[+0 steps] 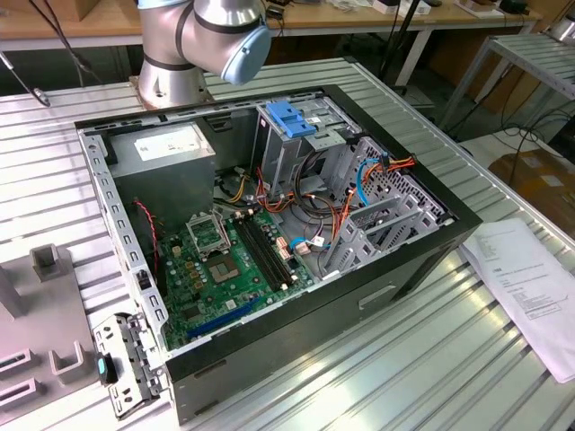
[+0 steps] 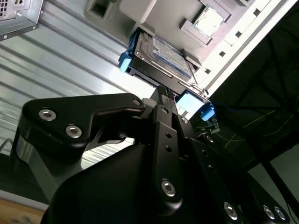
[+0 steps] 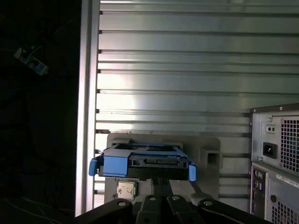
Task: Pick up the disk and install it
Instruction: 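Reach for the disk, then pick up the disk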
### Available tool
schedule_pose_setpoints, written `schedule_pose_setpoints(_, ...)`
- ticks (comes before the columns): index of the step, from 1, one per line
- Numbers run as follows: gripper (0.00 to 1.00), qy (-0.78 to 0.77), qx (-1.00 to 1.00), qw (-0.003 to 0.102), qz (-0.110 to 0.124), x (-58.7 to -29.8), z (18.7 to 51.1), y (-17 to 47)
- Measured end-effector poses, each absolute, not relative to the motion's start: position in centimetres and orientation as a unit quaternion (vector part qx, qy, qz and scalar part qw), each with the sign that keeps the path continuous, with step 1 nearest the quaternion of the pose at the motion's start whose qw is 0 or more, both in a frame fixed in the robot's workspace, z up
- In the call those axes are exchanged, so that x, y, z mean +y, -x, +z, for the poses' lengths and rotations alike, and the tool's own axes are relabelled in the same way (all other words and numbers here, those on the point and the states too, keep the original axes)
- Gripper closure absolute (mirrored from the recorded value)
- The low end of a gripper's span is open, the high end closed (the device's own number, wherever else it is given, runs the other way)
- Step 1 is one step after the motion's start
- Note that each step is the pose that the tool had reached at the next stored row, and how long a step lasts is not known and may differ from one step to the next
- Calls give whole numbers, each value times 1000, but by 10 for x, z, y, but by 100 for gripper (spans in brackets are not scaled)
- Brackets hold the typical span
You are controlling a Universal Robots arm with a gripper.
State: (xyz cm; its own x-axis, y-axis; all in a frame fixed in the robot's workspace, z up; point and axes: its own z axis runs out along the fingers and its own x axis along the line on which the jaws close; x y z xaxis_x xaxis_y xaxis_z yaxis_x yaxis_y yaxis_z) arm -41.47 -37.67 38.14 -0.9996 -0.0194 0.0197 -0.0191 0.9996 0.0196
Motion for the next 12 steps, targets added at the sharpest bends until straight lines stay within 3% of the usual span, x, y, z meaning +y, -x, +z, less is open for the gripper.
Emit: schedule_pose_setpoints(12,89,-10,-1000,10,-8,-377,379,449)
